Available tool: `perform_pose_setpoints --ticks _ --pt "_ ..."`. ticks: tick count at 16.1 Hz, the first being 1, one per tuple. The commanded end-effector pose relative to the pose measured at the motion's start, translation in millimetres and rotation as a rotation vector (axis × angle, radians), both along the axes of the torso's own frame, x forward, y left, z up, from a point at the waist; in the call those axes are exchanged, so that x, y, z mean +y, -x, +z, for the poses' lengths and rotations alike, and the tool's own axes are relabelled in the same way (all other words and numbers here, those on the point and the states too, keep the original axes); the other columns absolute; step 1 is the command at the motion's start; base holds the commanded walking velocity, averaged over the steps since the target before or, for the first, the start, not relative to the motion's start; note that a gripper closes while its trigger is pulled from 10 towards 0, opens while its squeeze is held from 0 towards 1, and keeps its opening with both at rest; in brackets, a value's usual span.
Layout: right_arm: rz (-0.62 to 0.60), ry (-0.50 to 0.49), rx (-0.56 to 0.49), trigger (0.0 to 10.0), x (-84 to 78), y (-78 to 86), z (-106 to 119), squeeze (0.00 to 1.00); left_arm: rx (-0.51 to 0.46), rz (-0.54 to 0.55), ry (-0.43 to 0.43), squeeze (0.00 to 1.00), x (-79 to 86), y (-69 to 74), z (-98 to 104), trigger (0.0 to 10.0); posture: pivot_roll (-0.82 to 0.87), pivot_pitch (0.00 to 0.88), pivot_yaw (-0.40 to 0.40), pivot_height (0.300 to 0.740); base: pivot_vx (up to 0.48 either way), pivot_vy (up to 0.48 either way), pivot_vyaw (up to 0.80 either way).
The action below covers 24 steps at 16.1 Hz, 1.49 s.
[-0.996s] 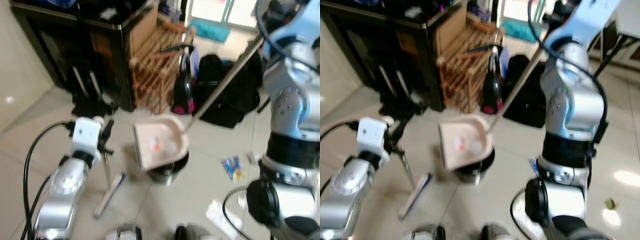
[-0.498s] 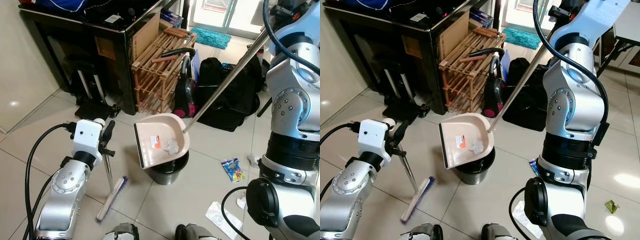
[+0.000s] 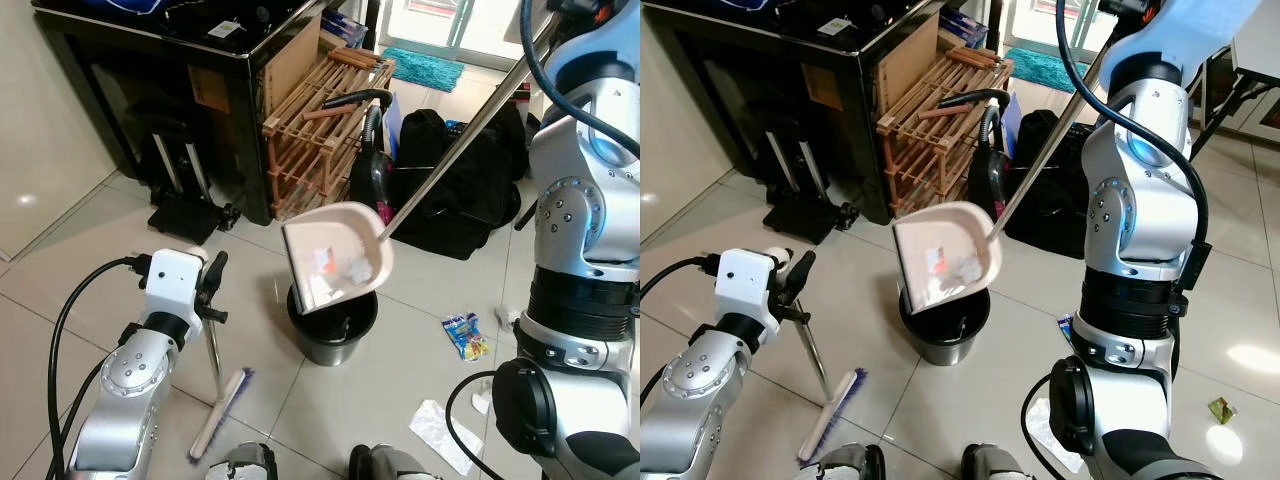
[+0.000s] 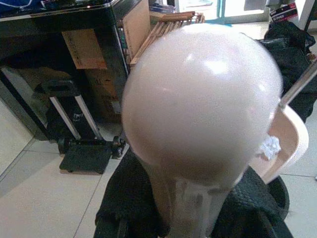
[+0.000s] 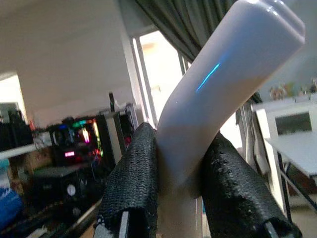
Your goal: Sweep floor
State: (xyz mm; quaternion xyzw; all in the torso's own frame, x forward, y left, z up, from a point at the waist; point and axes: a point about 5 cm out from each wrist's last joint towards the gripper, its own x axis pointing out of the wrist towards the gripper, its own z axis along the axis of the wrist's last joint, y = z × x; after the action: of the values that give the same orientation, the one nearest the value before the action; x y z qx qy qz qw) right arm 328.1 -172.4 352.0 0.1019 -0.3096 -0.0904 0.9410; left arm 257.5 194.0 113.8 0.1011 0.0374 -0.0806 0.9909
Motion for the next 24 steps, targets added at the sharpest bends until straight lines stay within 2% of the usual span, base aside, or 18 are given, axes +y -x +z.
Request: perform_pose_setpoints --ticks 1,4,6,10,16,21,24 --pt "-0.019 0.005 -0.072 10.0 -4.2 6.0 7.2 0.0 -0.036 -0.003 -0.016 0.0 -0.2 1.0 8.2 10.0 -0.01 0.114 -0.043 0.74 0.0 0.0 0.0" --pt "-0.031 0.021 -0.145 10.0 -2.6 11.6 6.9 0.0 -0.044 -0.001 -0.02 0.0 0.2 -1.2 10.4 10.0 -0.01 0.12 -0.04 0.74 0.0 0.0 0.0" --pt "-0.03 0.079 -0.231 10.0 4.6 19.2 9.4 0.0 -0.046 0.009 -0.021 0.0 1.8 -1.5 11.1 10.0 -0.01 0.119 -0.036 0.74 0.0 0.0 0.0" --pt "-0.004 0.147 -0.313 10.0 15.5 24.3 8.3 0.0 -0.045 -0.001 -0.027 0.0 1.9 -1.4 11.4 10.0 -0.01 0.12 -0.03 0.74 0.0 0.0 0.0" --pt "0.089 0.218 -0.429 10.0 46.0 29.4 0.8 0.0 -0.047 0.009 -0.04 0.0 5.7 -1.0 11.9 10.0 0.0 0.12 -0.034 0.74 0.0 0.0 0.0" --pt "0.184 0.312 -0.475 10.0 73.3 27.6 -5.2 0.0 -0.048 0.011 -0.045 0.0 6.2 0.2 11.9 10.0 0.01 0.124 -0.043 0.74 0.0 0.0 0.0" --pt "0.193 0.362 -0.504 10.0 80.5 28.3 -7.1 0.0 -0.046 0.012 -0.049 0.0 7.2 1.5 12.1 10.0 0.01 0.132 -0.044 0.74 0.0 0.0 0.0"
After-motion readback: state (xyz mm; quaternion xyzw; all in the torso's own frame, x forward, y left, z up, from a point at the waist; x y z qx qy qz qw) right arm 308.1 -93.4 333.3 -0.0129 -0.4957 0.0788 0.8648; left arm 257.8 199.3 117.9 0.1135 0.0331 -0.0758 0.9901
